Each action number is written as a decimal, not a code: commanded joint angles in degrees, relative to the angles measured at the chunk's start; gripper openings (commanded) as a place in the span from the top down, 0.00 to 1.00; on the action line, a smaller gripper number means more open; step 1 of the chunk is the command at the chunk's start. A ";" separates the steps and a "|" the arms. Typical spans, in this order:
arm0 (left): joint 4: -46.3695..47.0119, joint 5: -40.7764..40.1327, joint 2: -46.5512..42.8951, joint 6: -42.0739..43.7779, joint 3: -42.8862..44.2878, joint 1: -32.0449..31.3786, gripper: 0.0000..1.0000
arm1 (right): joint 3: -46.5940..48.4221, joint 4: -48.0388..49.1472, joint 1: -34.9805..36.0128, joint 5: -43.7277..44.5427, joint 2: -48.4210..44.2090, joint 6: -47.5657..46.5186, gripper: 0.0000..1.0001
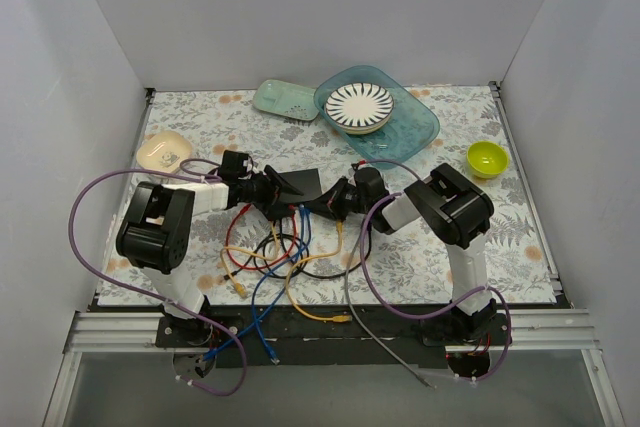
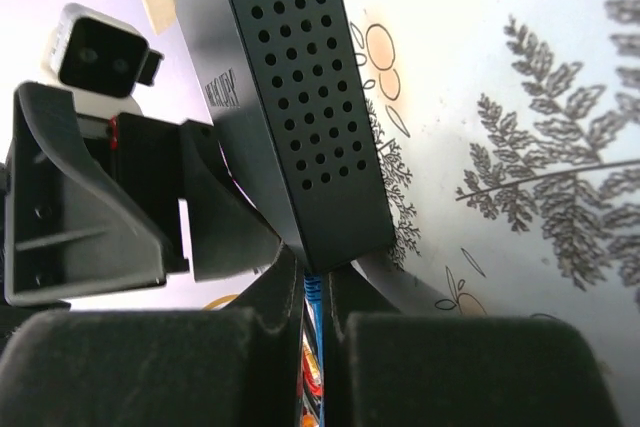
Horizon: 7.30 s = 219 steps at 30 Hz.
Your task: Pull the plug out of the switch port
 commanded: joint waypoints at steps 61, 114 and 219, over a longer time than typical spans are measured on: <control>-8.10 -19.99 0.22 4.09 15.34 3.60 0.34 | 12.12 -32.93 1.26 -2.06 -5.91 -30.35 0.60; 0.69 -0.14 -0.74 0.76 4.73 1.15 0.37 | 6.06 -24.50 0.12 -3.11 -6.61 -20.60 0.56; -8.54 -8.41 -4.87 4.27 0.42 2.64 0.32 | 12.74 -30.12 4.52 -6.80 -4.34 -30.62 0.52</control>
